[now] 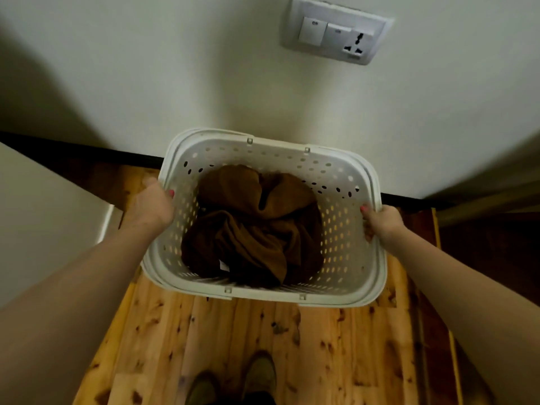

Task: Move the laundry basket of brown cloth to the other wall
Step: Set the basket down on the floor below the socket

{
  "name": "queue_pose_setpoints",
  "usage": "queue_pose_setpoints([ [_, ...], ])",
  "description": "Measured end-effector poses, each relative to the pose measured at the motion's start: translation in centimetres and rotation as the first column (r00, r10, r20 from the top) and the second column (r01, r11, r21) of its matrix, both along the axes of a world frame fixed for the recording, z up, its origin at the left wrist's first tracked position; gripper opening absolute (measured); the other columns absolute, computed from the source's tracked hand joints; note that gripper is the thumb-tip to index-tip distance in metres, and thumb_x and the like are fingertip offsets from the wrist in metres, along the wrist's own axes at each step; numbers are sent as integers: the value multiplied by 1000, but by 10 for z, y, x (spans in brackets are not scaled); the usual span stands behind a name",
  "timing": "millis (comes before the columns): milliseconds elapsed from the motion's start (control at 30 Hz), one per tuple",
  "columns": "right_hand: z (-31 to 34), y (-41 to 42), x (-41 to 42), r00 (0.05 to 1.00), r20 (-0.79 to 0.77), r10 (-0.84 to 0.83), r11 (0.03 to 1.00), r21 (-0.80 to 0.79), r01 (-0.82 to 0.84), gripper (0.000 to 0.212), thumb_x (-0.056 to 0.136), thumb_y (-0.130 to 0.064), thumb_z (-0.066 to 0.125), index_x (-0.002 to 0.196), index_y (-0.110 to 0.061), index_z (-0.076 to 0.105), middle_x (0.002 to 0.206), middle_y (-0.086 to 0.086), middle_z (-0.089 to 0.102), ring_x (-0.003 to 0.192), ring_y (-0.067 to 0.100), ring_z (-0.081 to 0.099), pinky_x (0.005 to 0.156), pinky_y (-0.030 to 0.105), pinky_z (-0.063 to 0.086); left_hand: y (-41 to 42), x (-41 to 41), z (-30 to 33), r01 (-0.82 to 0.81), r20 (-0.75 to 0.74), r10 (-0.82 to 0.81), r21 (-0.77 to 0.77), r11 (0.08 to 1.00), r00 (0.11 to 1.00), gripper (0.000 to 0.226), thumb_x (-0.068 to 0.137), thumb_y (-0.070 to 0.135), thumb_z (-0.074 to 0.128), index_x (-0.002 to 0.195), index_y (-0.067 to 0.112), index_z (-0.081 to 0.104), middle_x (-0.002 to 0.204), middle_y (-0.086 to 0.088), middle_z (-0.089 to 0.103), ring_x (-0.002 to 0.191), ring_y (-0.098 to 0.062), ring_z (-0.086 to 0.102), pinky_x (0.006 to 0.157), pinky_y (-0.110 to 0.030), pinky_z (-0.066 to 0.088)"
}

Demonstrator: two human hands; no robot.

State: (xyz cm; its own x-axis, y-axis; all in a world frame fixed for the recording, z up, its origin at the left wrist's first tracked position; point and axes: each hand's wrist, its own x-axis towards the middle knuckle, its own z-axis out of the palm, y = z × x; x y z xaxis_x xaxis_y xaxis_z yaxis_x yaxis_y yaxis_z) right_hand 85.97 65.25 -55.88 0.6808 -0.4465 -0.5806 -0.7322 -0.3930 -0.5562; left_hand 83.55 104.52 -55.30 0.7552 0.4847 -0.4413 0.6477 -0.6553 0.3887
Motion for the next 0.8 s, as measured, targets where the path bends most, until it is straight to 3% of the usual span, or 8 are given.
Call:
queue_pose_setpoints([
  [100, -11, 0, 14, 1000, -20, -12, 999, 44, 12, 18, 95, -22, 53, 88, -6, 51, 63, 10, 48, 49, 23, 44, 49, 33, 41, 0, 12, -10, 8, 1, -8, -18, 1000, 1000, 33, 98, 20, 45, 123, -1, 43, 118, -30, 58, 108, -47, 56, 90, -51, 48],
  [200, -18, 2, 26, 1000, -11, -17, 999, 47, 18, 16, 95, -21, 53, 96, -6, 50, 64, 9, 48, 51, 22, 45, 49, 33, 41, -1, 19, -21, 14, 16, -13, -22, 1000, 1000, 29, 98, 17, 45, 121, -1, 43, 115, -30, 58, 104, -47, 56, 80, -47, 45],
  [433, -41, -1, 41, 996, -12, -88, 989, 117, 89, 7, 93, -9, 54, 86, -10, 54, 66, 10, 51, 54, 21, 47, 51, 35, 43, -6, 29, -40, 19, 21, -17, -87, 996, 1000, 35, 95, 6, 48, 128, 0, 36, 119, -34, 54, 108, -50, 53, 73, -40, 35],
  [567, -49, -4, 42, 991, -43, -128, 973, 186, 133, 9, 91, 0, 53, 88, -8, 57, 70, 11, 54, 55, 20, 50, 52, 32, 45, -4, 32, -53, 13, 40, -9, -109, 994, 999, 35, 94, 4, 51, 126, 0, 38, 93, -18, 55, 103, -46, 55, 70, -41, 36],
  [800, -59, 6, 34, 992, -57, -113, 969, 214, 123, 20, 91, -3, 55, 111, -6, 57, 80, 10, 58, 64, 18, 54, 60, 29, 50, -2, 30, -73, -2, 27, 4, -94, 996, 1000, 38, 93, 3, 52, 128, 1, 37, 120, -32, 55, 110, -49, 53, 74, -41, 35],
])
